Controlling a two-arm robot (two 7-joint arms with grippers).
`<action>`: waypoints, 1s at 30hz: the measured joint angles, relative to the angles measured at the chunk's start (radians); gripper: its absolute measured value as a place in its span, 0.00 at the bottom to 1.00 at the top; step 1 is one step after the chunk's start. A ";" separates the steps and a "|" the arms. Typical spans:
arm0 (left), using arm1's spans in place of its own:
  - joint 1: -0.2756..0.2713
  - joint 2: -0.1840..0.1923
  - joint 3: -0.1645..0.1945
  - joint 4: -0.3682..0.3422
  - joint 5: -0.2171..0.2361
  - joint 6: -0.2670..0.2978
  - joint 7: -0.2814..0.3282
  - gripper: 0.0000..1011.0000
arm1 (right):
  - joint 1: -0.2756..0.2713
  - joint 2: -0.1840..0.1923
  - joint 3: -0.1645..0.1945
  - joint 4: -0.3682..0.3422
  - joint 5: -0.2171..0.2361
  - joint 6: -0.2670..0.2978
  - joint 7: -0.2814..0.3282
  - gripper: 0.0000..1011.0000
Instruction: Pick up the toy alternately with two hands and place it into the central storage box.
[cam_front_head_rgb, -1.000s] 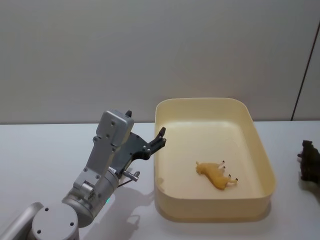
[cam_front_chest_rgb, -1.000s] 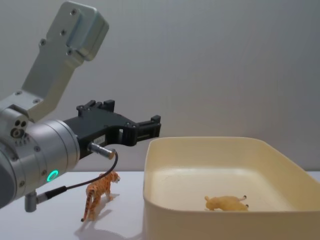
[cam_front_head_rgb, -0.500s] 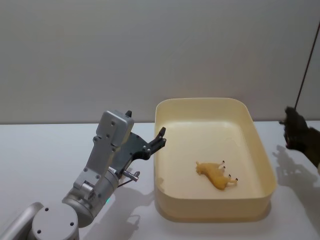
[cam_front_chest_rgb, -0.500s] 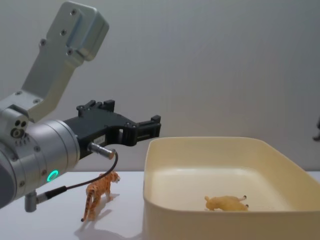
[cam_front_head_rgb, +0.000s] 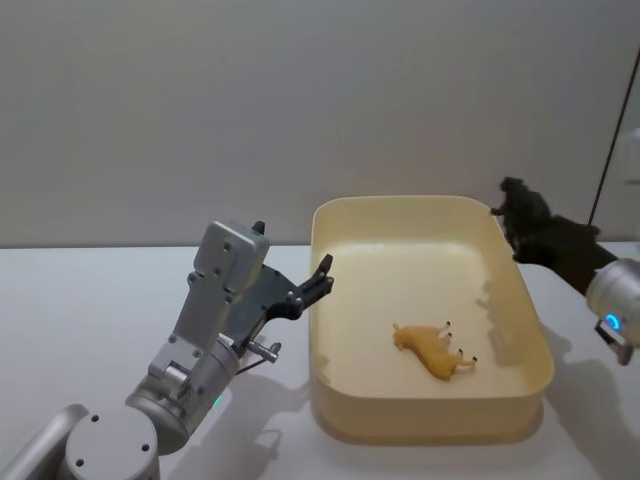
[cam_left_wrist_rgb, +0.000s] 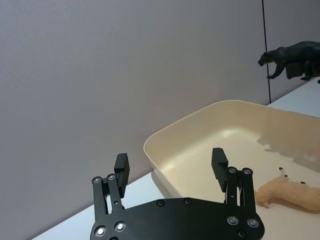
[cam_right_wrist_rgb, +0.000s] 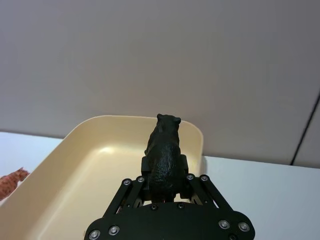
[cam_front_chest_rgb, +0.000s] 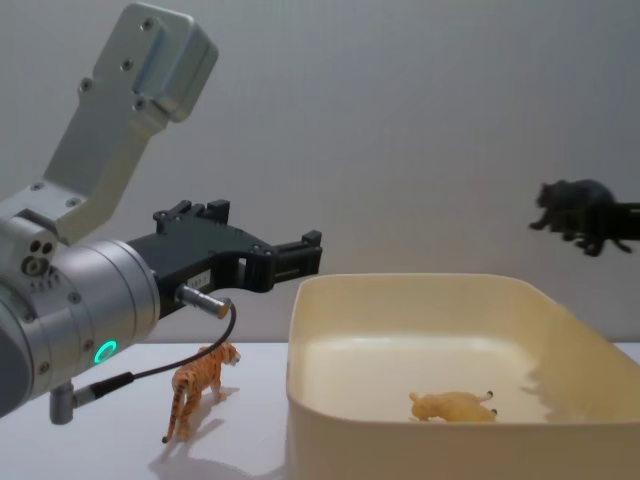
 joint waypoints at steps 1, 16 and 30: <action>0.000 0.000 0.000 0.000 0.000 0.000 0.000 0.99 | 0.010 -0.006 -0.008 0.007 -0.012 0.015 0.010 0.26; 0.000 0.000 0.000 0.000 0.000 0.000 0.000 0.99 | 0.085 -0.059 -0.069 0.091 -0.100 0.081 0.068 0.48; 0.000 0.000 0.000 0.000 0.000 0.000 0.000 0.99 | 0.099 -0.067 -0.080 0.106 -0.118 0.095 0.080 0.89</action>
